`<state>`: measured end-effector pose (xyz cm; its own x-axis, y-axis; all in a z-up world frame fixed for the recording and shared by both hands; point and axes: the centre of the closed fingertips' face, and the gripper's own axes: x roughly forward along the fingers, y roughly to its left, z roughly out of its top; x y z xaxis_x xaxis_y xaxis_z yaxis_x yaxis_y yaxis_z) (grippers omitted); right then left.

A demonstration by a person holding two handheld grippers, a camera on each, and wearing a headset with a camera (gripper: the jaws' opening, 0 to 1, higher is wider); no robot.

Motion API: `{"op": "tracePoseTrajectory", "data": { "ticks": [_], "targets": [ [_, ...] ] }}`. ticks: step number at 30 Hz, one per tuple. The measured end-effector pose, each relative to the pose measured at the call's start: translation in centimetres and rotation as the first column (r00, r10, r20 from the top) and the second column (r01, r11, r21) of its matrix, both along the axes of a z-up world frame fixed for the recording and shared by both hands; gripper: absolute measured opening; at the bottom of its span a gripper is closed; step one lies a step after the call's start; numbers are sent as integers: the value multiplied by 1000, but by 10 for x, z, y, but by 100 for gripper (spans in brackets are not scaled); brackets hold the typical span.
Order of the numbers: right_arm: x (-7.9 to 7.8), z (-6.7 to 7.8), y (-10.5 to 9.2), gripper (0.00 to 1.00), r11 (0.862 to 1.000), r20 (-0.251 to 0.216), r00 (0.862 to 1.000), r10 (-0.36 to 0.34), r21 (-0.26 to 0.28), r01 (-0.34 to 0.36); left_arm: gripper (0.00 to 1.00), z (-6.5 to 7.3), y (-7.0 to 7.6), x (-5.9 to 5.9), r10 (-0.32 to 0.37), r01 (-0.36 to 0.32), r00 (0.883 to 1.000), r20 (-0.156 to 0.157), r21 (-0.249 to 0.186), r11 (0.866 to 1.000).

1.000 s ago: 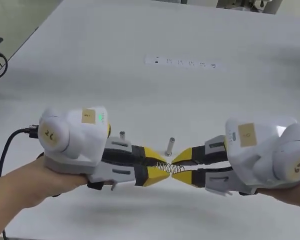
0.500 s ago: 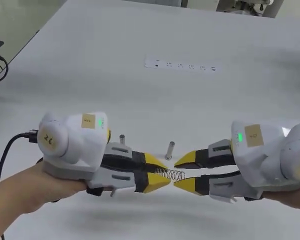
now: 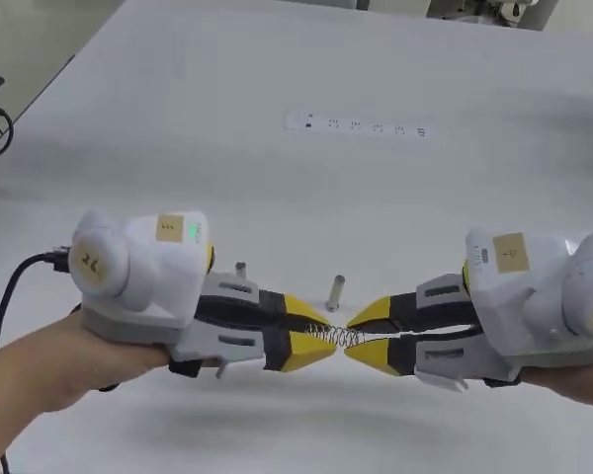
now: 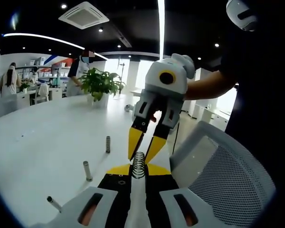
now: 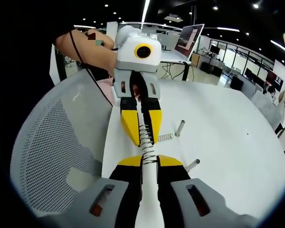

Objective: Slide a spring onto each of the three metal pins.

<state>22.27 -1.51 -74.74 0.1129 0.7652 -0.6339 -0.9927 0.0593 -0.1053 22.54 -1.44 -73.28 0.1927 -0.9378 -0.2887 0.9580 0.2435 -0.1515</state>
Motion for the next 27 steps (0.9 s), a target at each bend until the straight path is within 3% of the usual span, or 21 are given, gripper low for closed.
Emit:
{"op": "tracePoseTrajectory", "data": {
  "ticks": [7,15,27],
  "targets": [
    [1,0,1,7,1000,27,1000,12,-11,-11,3,-2,1,0,11,-11,1000,-3,7,1000],
    [0,-3,1,7,999,24,1000,11,-33,-10,2,-8,2,-1,26,-26,1000,-11,24,999],
    [1,10,4,7,999,27,999,36,-38,-35,2,-10,5,1,35,-35,999,-20,15,999]
  ]
}}
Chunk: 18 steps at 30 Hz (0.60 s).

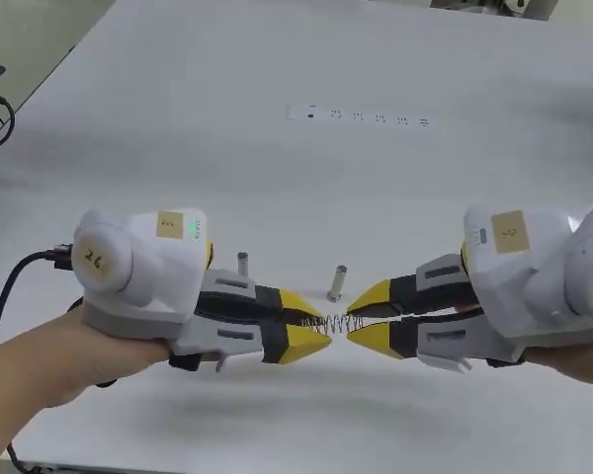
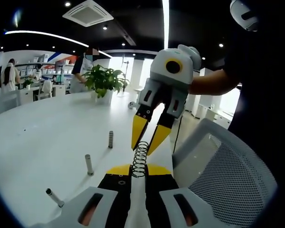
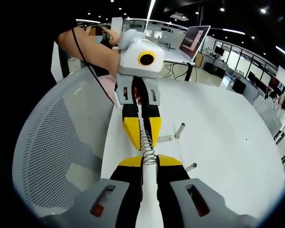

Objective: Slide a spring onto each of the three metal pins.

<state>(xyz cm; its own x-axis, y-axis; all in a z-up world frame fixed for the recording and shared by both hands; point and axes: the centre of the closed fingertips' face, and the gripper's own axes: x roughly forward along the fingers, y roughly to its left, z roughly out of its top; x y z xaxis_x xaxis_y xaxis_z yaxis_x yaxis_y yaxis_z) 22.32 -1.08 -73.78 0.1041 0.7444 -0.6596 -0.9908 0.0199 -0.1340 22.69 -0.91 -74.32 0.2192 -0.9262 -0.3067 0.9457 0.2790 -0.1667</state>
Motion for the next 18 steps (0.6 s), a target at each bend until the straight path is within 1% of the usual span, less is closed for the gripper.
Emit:
{"op": "tracePoseTrajectory", "data": {
  "ticks": [5,6,7,8,10,12,18],
  "targets": [
    [-2,5,2,7,1000,5,1000,23,0,-23,2,-6,1,0,-7,7,1000,2,15,1000],
    [-3,7,4,7,1000,0,1000,26,8,-26,2,-8,0,0,-8,8,1000,14,30,1000],
    [-4,10,6,7,999,-8,999,32,26,-32,2,-10,0,0,-9,8,1000,19,42,999],
    [-4,12,9,7,999,-17,999,29,37,-29,2,-11,-2,-2,-15,15,1000,18,44,999],
    [-5,11,12,7,999,-5,999,42,25,-42,2,-12,-4,-2,-17,15,1000,26,54,998],
    [-6,12,15,7,998,-9,999,48,31,-48,2,-14,-5,-3,-21,19,999,28,64,998],
    [-9,16,19,7,997,-14,998,56,44,-55,2,-14,-4,-2,-22,21,999,29,65,998]
  ]
}}
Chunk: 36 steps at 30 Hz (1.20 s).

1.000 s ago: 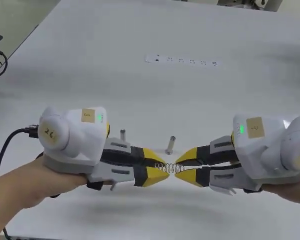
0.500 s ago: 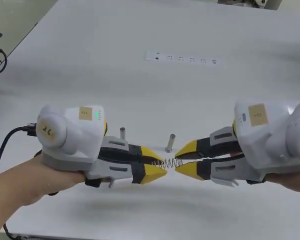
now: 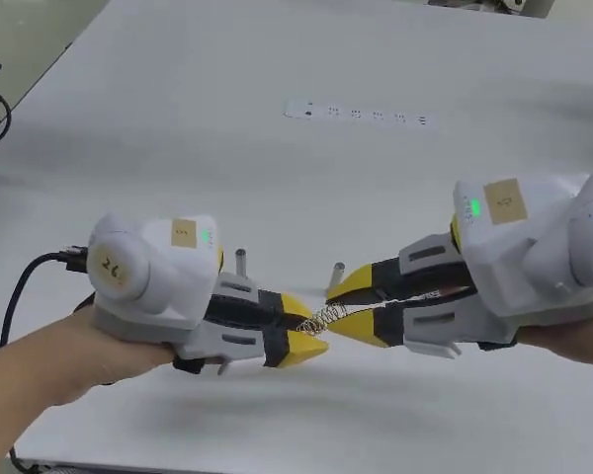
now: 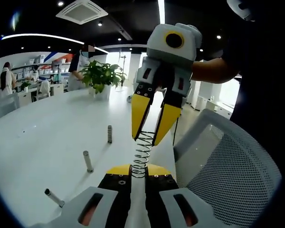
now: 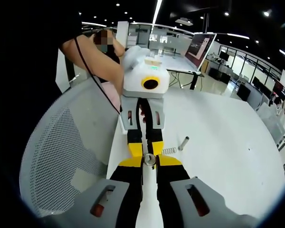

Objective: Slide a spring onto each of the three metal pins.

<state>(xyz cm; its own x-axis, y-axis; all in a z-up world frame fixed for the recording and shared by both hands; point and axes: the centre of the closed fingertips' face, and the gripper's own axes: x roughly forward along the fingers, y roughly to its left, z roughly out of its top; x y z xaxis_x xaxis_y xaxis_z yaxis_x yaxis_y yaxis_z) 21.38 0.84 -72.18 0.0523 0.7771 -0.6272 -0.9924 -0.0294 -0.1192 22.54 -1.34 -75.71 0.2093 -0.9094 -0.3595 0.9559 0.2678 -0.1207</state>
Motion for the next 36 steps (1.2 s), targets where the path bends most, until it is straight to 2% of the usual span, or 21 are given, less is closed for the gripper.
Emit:
{"op": "tracePoseTrajectory", "data": {
  "ticks": [4,8,12,18,24,32,36],
  "targets": [
    [-1,4,7,7,1000,-12,1000,-3,28,3,2,1,-3,0,-4,4,1000,-2,-7,1000],
    [-2,6,12,7,1000,1,1000,8,25,-8,2,2,-7,-1,-12,12,1000,9,-9,1000],
    [-3,8,13,7,1000,8,1000,13,28,-14,2,3,-6,-1,-13,13,1000,16,-7,1000],
    [-3,10,16,6,998,4,1000,7,60,-7,2,5,-5,-1,-16,16,999,30,0,1000],
    [-3,10,15,6,999,20,1000,15,49,-16,2,3,-4,-2,-23,22,999,36,17,1000],
    [0,13,15,6,999,40,999,19,37,-20,3,4,-4,0,-15,14,999,35,15,1000],
    [2,15,17,6,999,40,999,20,30,-21,3,6,-4,0,-5,5,1000,24,9,1000]
  ]
}}
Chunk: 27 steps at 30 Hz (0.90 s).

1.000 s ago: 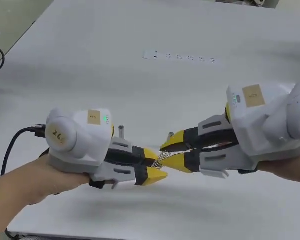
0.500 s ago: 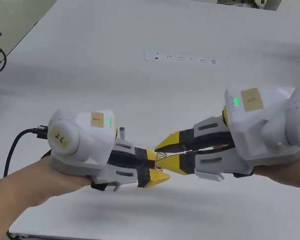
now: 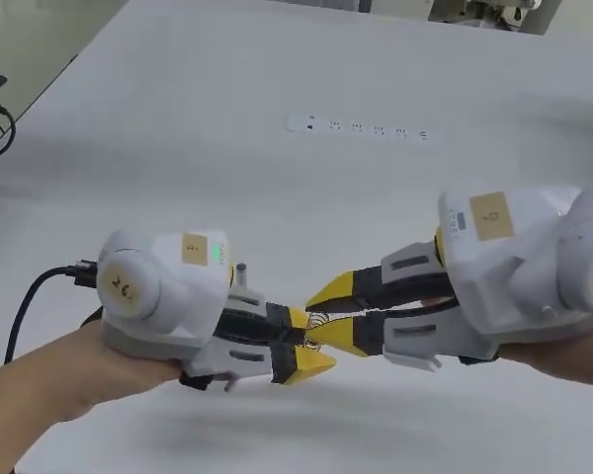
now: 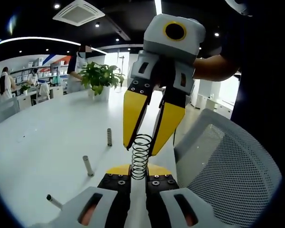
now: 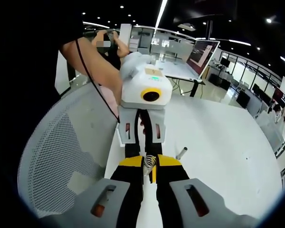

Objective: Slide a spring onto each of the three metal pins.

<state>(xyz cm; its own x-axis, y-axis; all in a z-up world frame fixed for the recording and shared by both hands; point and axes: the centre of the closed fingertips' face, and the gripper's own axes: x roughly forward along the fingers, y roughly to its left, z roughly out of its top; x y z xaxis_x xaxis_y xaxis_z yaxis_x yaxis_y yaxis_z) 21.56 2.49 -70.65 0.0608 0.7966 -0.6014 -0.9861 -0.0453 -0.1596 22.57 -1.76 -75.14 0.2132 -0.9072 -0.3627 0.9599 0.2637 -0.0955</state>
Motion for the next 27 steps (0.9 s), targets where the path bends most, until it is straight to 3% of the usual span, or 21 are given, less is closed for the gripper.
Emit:
{"op": "tracePoseTrajectory", "data": {
  "ticks": [7,13,27],
  "targets": [
    [0,0,0,6,1000,18,1000,14,-25,-14,4,-2,4,1,15,-14,1000,-3,22,1000],
    [2,0,-1,6,999,24,1000,12,-30,-11,13,-6,10,4,38,-39,999,13,47,998],
    [9,2,-7,6,999,37,999,-11,-33,12,35,-10,26,13,106,-106,994,10,60,993]
  ]
}}
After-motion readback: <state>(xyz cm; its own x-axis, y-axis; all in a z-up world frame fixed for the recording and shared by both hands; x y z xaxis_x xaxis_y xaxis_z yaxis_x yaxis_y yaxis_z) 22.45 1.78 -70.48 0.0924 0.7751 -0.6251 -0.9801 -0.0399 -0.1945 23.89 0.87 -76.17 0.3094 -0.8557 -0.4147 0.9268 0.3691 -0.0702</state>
